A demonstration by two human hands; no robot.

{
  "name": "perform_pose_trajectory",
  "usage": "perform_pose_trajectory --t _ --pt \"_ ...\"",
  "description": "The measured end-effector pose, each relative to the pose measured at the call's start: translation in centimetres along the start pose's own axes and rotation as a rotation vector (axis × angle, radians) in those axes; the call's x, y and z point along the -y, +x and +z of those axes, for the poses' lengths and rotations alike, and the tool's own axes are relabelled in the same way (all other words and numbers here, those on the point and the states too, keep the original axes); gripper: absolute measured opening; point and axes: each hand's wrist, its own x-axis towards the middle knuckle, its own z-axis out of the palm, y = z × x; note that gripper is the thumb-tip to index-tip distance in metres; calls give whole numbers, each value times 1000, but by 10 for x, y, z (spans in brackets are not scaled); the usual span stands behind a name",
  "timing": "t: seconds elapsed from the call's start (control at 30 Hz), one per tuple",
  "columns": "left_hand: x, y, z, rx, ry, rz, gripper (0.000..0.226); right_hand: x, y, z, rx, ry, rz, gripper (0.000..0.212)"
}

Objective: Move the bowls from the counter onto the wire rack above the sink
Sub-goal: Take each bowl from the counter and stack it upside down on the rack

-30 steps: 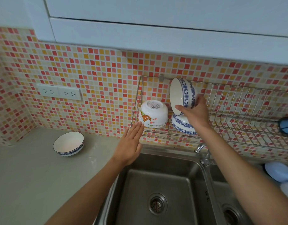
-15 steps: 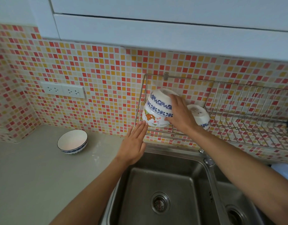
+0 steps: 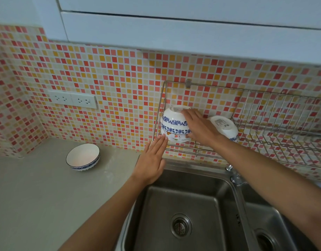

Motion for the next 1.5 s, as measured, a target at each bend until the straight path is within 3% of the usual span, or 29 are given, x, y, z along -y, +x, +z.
perform_pose_trajectory --t 0.33,0.47,0.6,0.7,0.8,0.93,1.27,1.5 --pt "-4 1 1 -11 0 -28 63 -4 -8 18 -3 106 35 93" --pt "-13 6 -2 -29 153 -82 64 -8 -10 22 -11 191 53 93" --pt "-20 29 -9 -41 176 -99 67 0 -14 32 -56 500 285 91" --pt "-23 54 -16 36 82 -69 76 10 -19 41 -217 660 409 81" --pt "-26 69 -19 96 -90 -23 76 12 -20 41 -301 674 435 75" --pt "-25 84 -16 16 -275 -126 72 11 -17 47 -219 703 438 74" --pt "-21 90 -15 53 -291 -202 64 11 -17 49 -124 666 433 76" --pt "-29 73 -29 -19 -258 -150 64 20 -20 43 -212 490 441 72"
